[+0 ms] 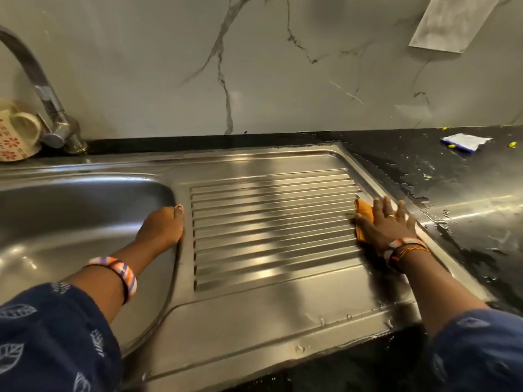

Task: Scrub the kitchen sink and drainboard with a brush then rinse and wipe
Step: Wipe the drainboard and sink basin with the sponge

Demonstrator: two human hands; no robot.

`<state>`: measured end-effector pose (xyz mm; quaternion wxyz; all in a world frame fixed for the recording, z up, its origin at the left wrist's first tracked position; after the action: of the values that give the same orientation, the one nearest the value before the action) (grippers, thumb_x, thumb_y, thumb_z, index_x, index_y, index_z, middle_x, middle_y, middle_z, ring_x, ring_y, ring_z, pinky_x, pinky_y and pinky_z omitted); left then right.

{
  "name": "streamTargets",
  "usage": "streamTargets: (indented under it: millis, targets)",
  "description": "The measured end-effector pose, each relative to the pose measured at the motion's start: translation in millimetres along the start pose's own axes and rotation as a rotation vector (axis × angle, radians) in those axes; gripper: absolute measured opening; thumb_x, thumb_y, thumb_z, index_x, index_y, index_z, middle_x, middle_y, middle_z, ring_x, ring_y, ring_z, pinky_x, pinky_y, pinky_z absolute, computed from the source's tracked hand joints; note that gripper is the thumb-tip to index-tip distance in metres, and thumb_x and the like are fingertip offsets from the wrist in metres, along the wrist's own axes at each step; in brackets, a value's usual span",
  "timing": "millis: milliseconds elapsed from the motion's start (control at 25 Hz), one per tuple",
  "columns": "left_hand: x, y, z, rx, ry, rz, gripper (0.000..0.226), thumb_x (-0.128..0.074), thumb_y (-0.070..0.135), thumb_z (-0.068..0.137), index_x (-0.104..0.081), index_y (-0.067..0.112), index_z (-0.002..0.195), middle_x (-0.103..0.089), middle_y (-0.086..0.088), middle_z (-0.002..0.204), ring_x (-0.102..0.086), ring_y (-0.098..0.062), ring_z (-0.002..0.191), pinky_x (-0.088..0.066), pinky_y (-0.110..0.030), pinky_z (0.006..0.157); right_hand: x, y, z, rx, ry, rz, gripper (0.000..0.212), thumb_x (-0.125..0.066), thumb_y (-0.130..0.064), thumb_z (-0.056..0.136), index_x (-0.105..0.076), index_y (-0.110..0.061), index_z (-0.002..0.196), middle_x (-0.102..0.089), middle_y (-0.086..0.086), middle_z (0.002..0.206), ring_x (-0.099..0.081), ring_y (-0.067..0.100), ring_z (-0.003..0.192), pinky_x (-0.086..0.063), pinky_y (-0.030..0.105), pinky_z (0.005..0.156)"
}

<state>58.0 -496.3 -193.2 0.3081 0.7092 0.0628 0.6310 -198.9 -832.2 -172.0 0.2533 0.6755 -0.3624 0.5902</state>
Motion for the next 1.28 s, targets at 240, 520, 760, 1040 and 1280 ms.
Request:
streamTargets:
  millis: [240,520,760,1040,1280]
  targets:
    - [0.0,-25.1,-24.4,0.067,-0.403,-0.117,0.049,-0.031,0.039,0.1,-0.057,0.007,0.074,-0.058,-0.013,0.076,-0.051,-0.022,0.066,-0.042,-0.029,0.068,-15.8,-72.3,-41.4,0.27,0.002,-0.016,0.067,-0.018,-0.053,0.096,0.004,-0.02,0.15,0.013,0.003,0.157,0.013,0.024,0.145,0.003,0.042,0.118]
    - [20.9,-32.9,-96.8,0.206,-0.921,-0.259,0.042,-0.035,0.03,0.099,-0.055,0.009,0.069,-0.057,0.006,0.043,-0.056,-0.004,0.04,-0.045,-0.022,0.057,-36.4,-157.9,-95.6,0.471,-0.009,0.013,0.077,-0.022,-0.058,0.094,0.018,-0.018,0.146,0.015,0.007,0.157,0.014,0.026,0.144,0.004,0.038,0.117]
    - [29.6,-41.6,-125.8,0.187,-0.885,-0.247,0.031,-0.042,0.023,0.098,-0.06,0.011,0.075,-0.06,0.003,0.06,-0.054,-0.004,0.05,-0.046,-0.016,0.053,-50.1,-218.1,-134.4,0.807,-0.03,-0.033,0.06,-0.03,-0.046,0.097,0.0,-0.036,0.148,0.014,0.003,0.157,0.017,0.028,0.144,0.001,0.042,0.117]
    - [60.6,-118.9,-140.3,0.183,-0.916,0.325,0.035,-0.042,0.037,0.094,-0.052,0.018,0.066,-0.05,0.0,0.07,-0.044,-0.011,0.062,-0.038,-0.024,0.064,-59.8,-286.7,-193.8,1.106,-0.052,-0.089,0.049,-0.028,-0.05,0.097,-0.057,-0.021,0.124,-0.049,0.005,0.138,-0.031,0.026,0.137,-0.024,0.036,0.11]
    - [100.9,-172.3,-159.1,0.273,-0.659,0.578,0.038,-0.033,0.029,0.1,-0.057,0.005,0.118,-0.057,-0.011,0.126,-0.054,-0.018,0.112,-0.039,-0.021,0.089,-69.0,-344.2,-241.0,1.055,-0.192,-0.124,0.042,-0.035,-0.036,0.096,-0.065,-0.009,0.106,-0.064,0.011,0.115,-0.059,0.03,0.103,-0.045,0.034,0.082]
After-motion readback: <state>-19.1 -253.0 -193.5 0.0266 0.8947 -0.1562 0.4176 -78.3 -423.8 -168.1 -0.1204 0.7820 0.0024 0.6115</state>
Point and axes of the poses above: each hand's wrist, its own z-axis towards the middle knuckle, its own x-axis out of the back of the hand, y = z × x, the point moved 4 cm from there along z, towards the middle knuckle
